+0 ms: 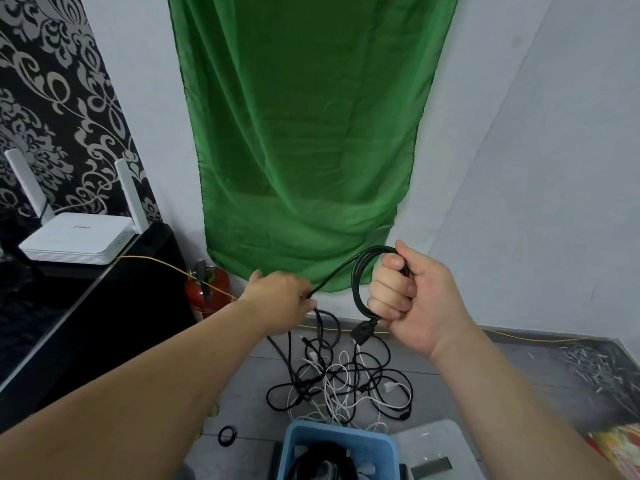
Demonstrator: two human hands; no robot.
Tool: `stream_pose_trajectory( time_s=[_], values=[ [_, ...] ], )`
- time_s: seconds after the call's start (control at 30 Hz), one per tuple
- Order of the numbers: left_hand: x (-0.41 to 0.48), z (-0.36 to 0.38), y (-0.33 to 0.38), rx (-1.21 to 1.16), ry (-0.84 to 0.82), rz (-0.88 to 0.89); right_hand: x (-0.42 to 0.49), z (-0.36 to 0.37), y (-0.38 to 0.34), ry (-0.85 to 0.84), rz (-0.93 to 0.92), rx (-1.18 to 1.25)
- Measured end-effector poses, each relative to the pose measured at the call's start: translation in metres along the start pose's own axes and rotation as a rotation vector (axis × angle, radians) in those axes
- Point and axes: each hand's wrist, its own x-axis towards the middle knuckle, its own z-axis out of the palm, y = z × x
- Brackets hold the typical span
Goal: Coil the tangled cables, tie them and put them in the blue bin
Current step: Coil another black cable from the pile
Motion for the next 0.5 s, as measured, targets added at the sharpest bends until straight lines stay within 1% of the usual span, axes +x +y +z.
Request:
stream_pose_trajectory(
  time_s=[0.03,0.07,0.2,0.23,0.3,0.33,0.37,0.43,0.47,0.5],
  values=[
    [0.000,0.001,0.004,-0.026,-0.006,-0.013,0.001,0.000,0.001,0.000,-0.001,-0.004],
    [0.000,0.001,0.008,-0.095,0.023,-0.010,0.001,0.002,0.001,-0.005,-0.002,-0.011],
    [0.003,-0.006,0.028,-0.593,0.256,0.113,0.001,0.006,0.000,-0.043,-0.024,0.006],
    [0.003,-0.009,0.034,-0.711,0.285,0.125,0.002,0.006,-0.001,-0.048,-0.037,0.034],
    [0.003,-0.011,0.040,-0.836,0.289,0.096,0.004,0.003,-0.004,-0.023,-0.070,0.100],
    [0.003,-0.010,0.040,-0.806,0.291,0.092,0.006,0.001,-0.004,0.003,-0.089,0.127],
    [0.004,-0.007,0.038,-0.690,0.313,0.104,0.008,-0.001,-0.004,0.035,-0.107,0.147],
    [0.003,0.001,0.033,-0.354,0.335,0.116,0.012,-0.002,-0.001,0.096,-0.127,0.180],
    [0.002,0.003,0.031,-0.259,0.302,0.110,0.014,-0.002,-0.001,0.114,-0.139,0.194],
    [0.000,0.005,0.032,-0.223,0.241,0.103,0.015,-0.002,0.000,0.130,-0.155,0.209]
  ],
)
